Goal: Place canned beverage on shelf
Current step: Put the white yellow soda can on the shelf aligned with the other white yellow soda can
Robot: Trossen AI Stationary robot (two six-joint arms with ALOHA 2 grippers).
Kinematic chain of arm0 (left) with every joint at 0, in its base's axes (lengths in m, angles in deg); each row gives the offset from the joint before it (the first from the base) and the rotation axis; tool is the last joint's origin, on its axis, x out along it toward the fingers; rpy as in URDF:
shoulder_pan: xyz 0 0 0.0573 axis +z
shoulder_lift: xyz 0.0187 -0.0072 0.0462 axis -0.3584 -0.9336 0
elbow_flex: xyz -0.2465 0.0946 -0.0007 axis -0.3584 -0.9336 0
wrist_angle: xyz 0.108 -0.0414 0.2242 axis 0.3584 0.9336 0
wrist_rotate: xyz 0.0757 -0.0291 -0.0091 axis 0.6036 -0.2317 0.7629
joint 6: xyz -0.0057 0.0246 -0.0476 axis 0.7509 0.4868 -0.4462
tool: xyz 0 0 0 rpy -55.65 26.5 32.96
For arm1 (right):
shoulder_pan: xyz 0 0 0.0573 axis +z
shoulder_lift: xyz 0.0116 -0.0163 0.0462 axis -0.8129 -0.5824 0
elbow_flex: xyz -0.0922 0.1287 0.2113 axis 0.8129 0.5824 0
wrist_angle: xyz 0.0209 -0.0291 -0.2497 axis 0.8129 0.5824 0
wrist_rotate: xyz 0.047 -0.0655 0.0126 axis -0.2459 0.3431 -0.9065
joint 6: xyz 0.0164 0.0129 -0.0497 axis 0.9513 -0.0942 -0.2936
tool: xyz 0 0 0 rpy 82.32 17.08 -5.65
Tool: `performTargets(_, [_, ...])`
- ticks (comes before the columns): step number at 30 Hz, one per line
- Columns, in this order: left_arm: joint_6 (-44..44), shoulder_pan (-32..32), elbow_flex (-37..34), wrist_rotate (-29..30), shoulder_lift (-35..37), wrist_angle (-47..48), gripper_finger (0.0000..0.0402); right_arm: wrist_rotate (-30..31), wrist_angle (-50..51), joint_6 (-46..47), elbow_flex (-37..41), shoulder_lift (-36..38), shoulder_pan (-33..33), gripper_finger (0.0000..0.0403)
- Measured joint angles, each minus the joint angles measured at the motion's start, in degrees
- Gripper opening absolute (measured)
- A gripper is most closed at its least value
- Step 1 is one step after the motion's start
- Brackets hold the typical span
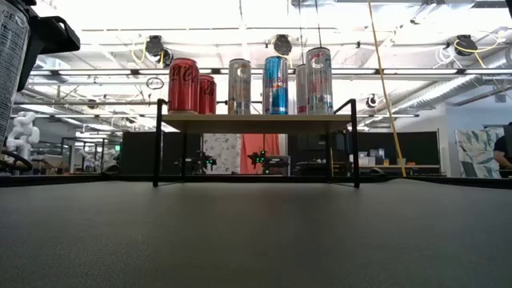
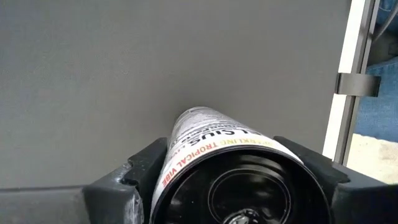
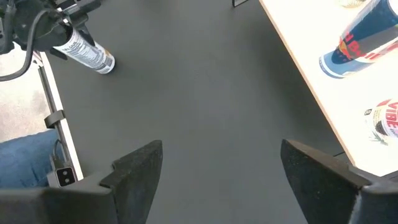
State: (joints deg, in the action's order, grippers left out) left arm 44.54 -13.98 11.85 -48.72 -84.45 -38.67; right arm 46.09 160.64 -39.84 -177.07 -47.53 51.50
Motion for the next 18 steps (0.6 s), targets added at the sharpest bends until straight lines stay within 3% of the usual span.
performTargets(7, [1.02, 0.51, 0.89, 0.59, 0.58, 0.19, 0.0243, 0.0, 0.0, -0.79, 0.0, 0.0, 0.0, 0.0308])
performTargets(18, [11.08, 7.29, 11.7, 3.87, 0.6, 11.26, 0.0243, 3.12, 0.0, -1.12, 0.0, 0.0, -0.02, 0.0308])
